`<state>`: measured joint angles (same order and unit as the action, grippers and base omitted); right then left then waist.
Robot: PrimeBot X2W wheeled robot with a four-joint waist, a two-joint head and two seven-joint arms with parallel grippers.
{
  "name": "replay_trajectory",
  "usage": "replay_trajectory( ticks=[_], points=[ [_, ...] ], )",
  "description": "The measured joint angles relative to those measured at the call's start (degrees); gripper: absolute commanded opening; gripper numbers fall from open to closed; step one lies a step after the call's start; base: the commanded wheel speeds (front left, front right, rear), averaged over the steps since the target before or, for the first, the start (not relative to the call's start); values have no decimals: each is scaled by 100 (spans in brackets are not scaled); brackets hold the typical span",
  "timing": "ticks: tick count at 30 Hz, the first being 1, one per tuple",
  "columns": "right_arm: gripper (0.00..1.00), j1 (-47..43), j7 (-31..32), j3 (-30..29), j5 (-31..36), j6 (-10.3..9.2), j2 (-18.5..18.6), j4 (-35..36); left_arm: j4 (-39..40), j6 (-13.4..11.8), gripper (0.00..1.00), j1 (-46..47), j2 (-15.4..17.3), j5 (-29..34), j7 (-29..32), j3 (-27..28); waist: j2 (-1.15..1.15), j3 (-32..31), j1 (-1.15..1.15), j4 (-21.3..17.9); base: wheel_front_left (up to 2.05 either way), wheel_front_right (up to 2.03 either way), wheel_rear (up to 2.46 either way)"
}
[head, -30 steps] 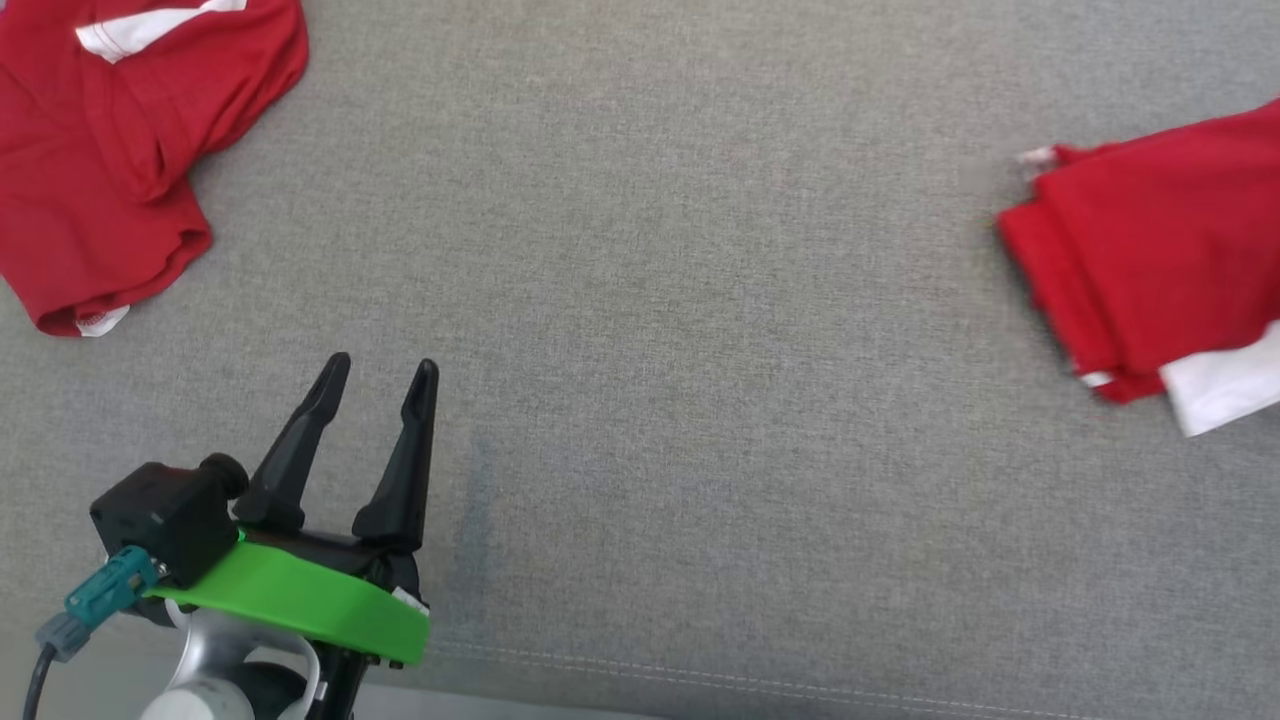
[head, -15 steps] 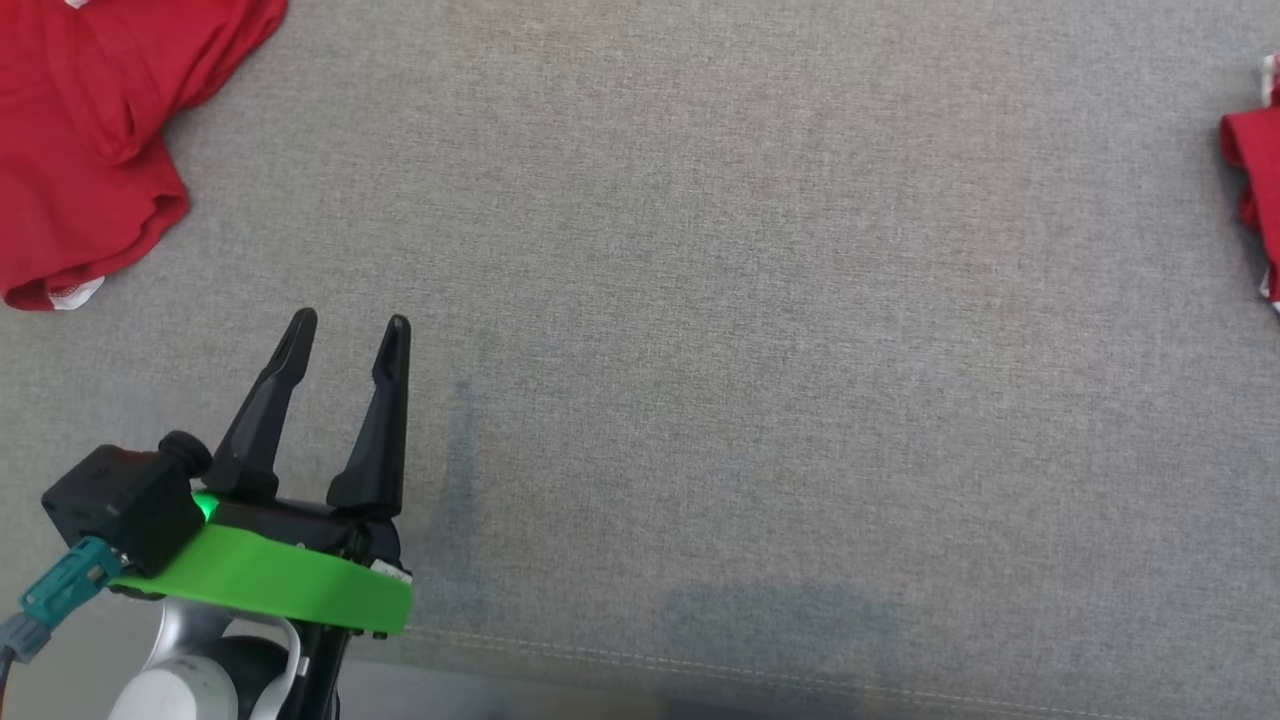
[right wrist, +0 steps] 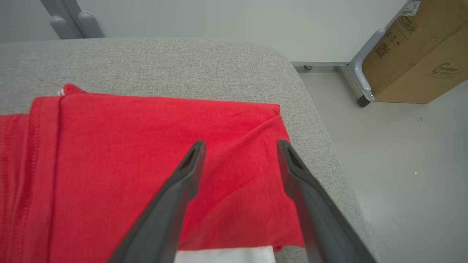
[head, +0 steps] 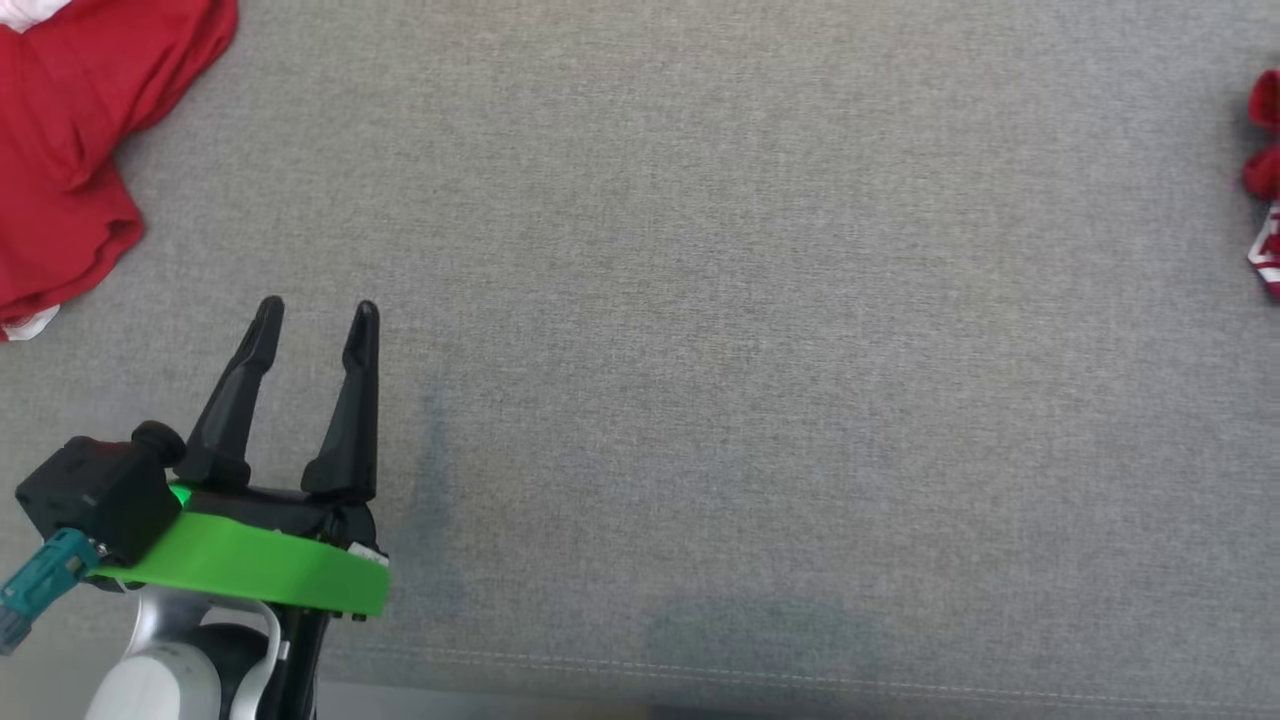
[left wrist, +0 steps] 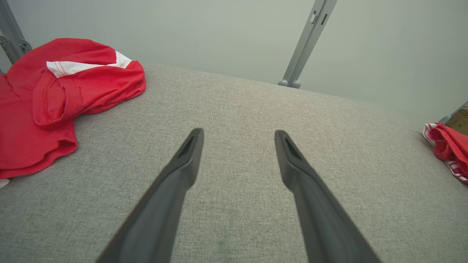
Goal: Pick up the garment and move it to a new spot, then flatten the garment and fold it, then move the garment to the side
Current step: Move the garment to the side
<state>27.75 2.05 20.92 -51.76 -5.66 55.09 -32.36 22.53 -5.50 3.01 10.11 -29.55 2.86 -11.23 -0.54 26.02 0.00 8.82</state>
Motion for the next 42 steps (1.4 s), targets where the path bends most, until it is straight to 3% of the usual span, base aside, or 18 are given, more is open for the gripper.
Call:
replay_trajectory(
  ticks=[13, 20, 24, 31, 42],
  points=[
    [100, 93, -1839, 146, 690, -2, -838, 1099, -552, 1, 100, 203, 176, 16, -300, 404, 0, -472, 0, -461, 0, 0, 0],
    [100, -587, -1736, 431, 855, -47, -1480, 1485, -1004, 12, 100, 73, 148, -11, -460, 391, 0, -919, 0, -726, 0, 0, 0],
    [100, -1024, -1711, 506, 990, -57, -1671, 1616, -1291, 57, 100, -103, 120, -51, -548, 374, 0, -1219, 0, -847, 0, 0, 0],
    [100, -1553, -1692, -67, 1091, -110, -2127, 2059, -1780, 102, 100, -441, 105, -43, -604, 338, 0, -1766, 0, -945, 0, 0, 0],
    [100, -2661, -1680, -215, 1640, -149, -2454, 2318, -2052, 102, 100, -719, 142, -42, -654, 350, 0, -2401, 0, -815, 0, 0, 0]
  ],
)
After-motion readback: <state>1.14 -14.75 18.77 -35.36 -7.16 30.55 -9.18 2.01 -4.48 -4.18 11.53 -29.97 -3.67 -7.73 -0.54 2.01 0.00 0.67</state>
